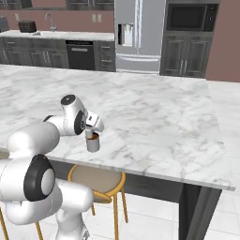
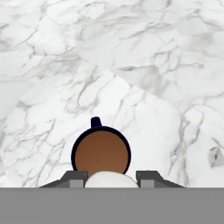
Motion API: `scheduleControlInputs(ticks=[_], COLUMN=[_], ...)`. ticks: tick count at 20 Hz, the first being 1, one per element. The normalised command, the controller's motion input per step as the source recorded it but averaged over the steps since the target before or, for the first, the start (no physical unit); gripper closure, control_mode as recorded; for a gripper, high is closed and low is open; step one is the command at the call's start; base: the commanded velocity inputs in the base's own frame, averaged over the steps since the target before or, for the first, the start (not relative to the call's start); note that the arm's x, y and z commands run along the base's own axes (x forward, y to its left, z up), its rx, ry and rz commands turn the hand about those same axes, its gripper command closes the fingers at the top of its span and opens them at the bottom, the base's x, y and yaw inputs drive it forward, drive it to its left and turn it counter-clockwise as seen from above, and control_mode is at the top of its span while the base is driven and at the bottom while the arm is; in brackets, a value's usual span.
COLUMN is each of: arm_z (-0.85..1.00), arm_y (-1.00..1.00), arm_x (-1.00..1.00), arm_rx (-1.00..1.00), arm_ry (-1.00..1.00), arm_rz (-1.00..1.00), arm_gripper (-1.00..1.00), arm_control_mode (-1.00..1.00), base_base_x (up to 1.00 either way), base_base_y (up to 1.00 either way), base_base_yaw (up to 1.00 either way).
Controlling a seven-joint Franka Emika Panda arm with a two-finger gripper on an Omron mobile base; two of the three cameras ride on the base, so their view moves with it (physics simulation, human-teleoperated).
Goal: Pick up the marshmallow and place it in the cup of hot chocolate on the dining counter.
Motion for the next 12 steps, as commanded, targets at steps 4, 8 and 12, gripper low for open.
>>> scheduleControlInputs(ticks=[4,8,12], arm_z=[-0.14,-0.11,-0.16], arm_y=[0.0,0.0,0.0], arm_x=[0.0,0.0,0.01], arm_rx=[0.0,0.0,0.0], arm_ry=[0.01,0.0,0.0], arm_rz=[0.0,0.0,0.0], arm_gripper=[1.0,1.0,1.0], arm_control_mode=[-1.0,-1.0,-1.0], base_base_x=[0.0,0.0,0.0], base_base_y=[0.0,0.0,0.0], base_base_yaw=[0.0,0.0,0.0])
